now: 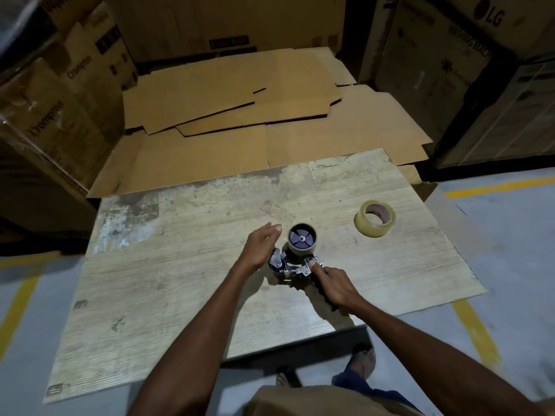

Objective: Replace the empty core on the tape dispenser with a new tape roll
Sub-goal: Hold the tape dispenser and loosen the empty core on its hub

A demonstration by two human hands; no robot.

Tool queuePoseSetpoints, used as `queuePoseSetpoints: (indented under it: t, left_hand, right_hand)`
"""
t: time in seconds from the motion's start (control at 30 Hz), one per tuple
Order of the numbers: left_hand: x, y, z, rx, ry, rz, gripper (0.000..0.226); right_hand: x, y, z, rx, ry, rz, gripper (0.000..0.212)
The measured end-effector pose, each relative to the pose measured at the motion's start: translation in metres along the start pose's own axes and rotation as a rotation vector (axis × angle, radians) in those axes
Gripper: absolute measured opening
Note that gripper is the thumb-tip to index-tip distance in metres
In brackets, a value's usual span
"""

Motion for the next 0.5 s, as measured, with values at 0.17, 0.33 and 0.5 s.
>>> queuePoseSetpoints:
  t: [0.17, 0.33, 0.5]
  left_hand:
    - [-0.002, -0.012, -0.029, -0.043, -0.026, 0.085, 0.041]
    - [0.010, -0.021, -0.046, -0.053, -0.026, 0.112, 0.038]
    - [0.019, -0.019, -0.054, -0.019, -0.040, 0.114, 0.034]
  right_hand:
    - [-0.004, 0.020, 0.003, -0.043, 0.067, -0.003, 0.069]
    - [-0.007, 0.028, -0.002, -0.026, 0.119, -0.120, 0.074]
    - [-0.008, 0.029, -0.013, 0.017, 0.149, -0.184, 0.070]
Point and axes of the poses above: each hand's wrist, its own x-axis away from the middle knuckle, its own y-axis out of the palm, z = x × y, the point moved 3 cm from there along -x, towards the middle knuckle, and after that the axes turned 5 degrees about -y, right-handed, at the moved point
